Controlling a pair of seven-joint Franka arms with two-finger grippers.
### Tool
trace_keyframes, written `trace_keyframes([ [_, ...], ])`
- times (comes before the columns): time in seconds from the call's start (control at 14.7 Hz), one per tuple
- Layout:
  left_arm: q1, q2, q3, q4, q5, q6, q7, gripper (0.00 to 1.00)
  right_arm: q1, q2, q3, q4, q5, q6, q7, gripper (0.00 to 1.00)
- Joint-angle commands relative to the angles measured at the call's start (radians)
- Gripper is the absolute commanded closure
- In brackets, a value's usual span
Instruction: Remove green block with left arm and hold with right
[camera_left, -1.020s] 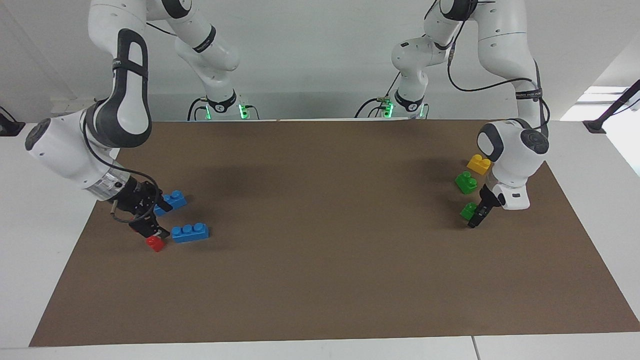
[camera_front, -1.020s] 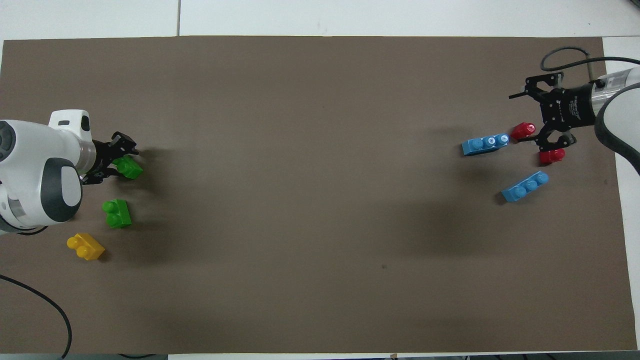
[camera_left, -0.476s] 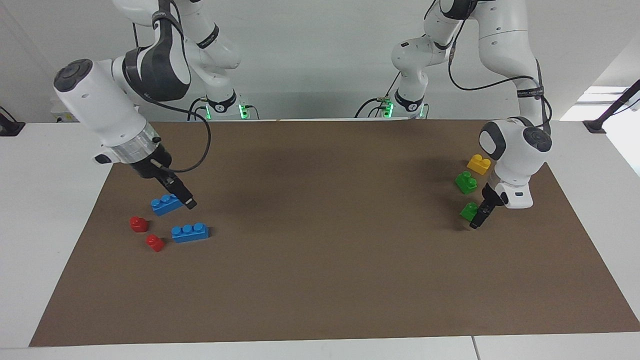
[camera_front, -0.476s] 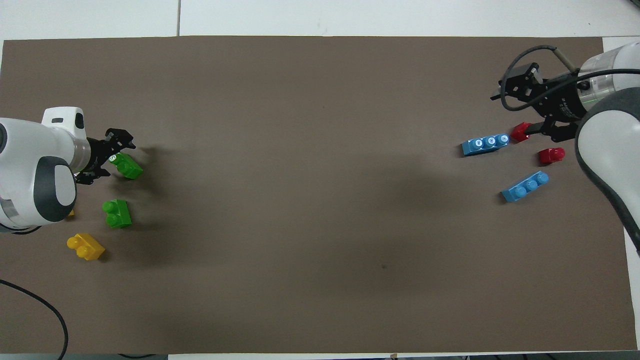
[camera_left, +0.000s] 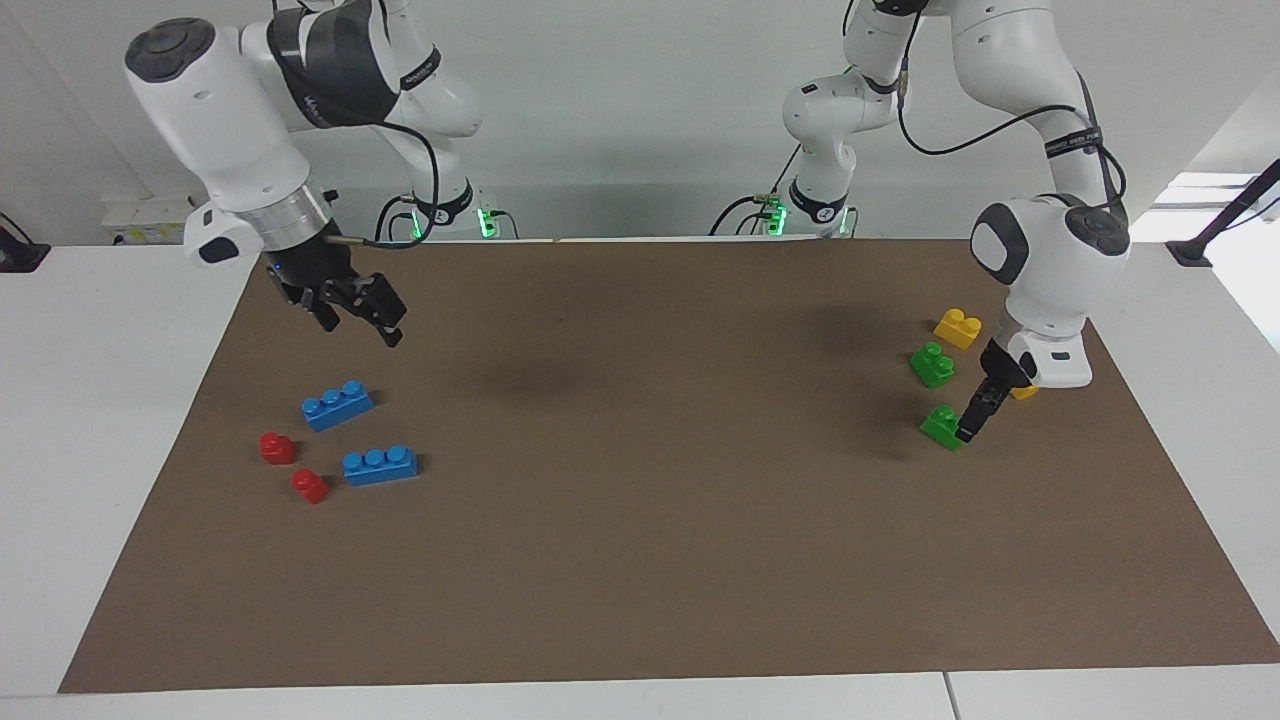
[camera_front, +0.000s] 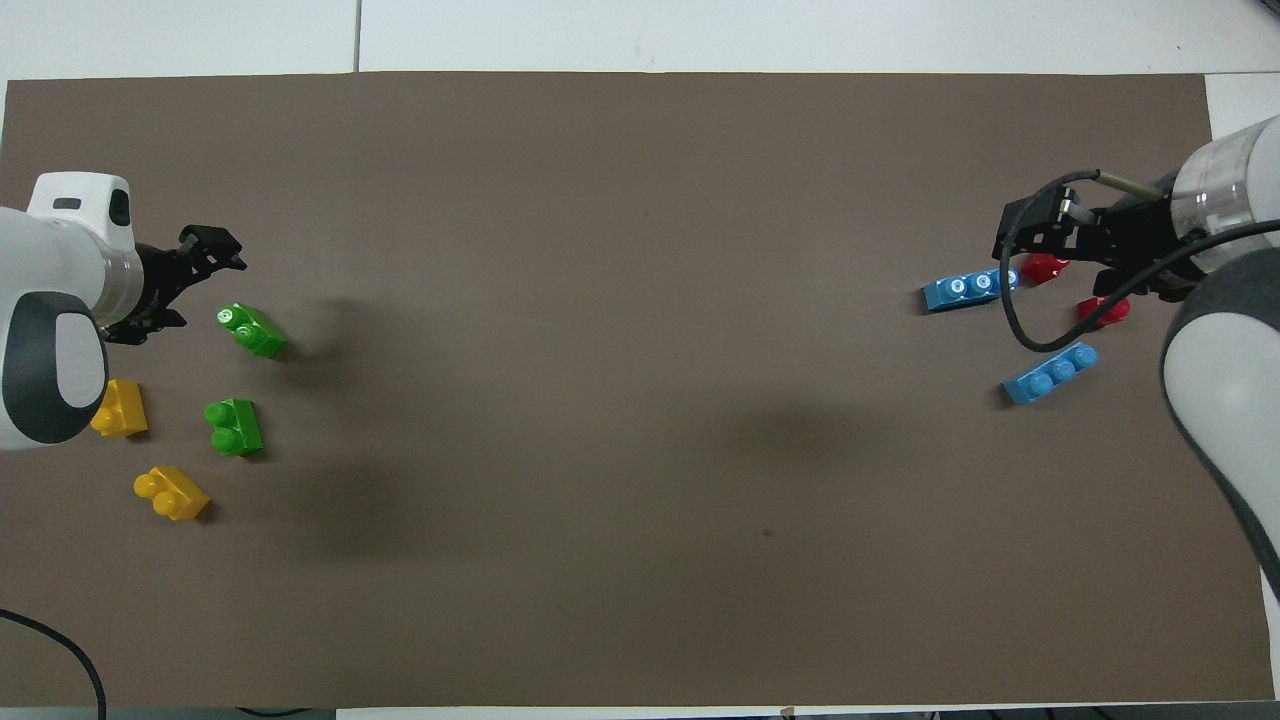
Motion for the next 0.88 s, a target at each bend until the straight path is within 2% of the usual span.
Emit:
trace_keyframes([
  [0.0, -0.042, -0.033, 0.007, 0.058, 0.124, -0.12, 0.052, 0.0, 0.032, -0.086, 0.001, -0.066, -0.021, -0.024, -0.114, 0.0],
  [0.14, -0.057, -0.04, 0.007, 0.112, 0.136, -0.209, 0.186, 0.0, 0.049, -0.092, 0.0, -0.055, -0.021, -0.019, -0.146, 0.0],
  [0.27, -0.058, -0.048, 0.004, 0.173, 0.135, -0.311, 0.35, 0.0, 0.034, -0.074, 0.0, -0.017, -0.021, -0.035, -0.307, 0.0],
  [0.41, -0.058, -0.053, -0.007, 0.221, 0.127, -0.398, 0.444, 0.0, 0.011, -0.069, -0.008, -0.003, -0.023, -0.074, -0.364, 0.0],
  [0.54, -0.058, -0.075, -0.022, 0.239, 0.103, -0.485, 0.454, 0.0, 0.002, -0.043, -0.01, 0.073, -0.058, -0.158, -0.364, 0.0],
  [0.61, -0.058, -0.1, -0.022, 0.238, 0.051, -0.51, 0.455, 0.0, 0.003, -0.022, -0.007, 0.104, -0.101, -0.192, -0.366, 0.0],
  [0.82, -0.058, -0.164, -0.021, 0.235, -0.029, -0.591, 0.457, 0.0, 0.005, -0.022, -0.008, 0.107, -0.101, -0.206, -0.37, 0.0],
])
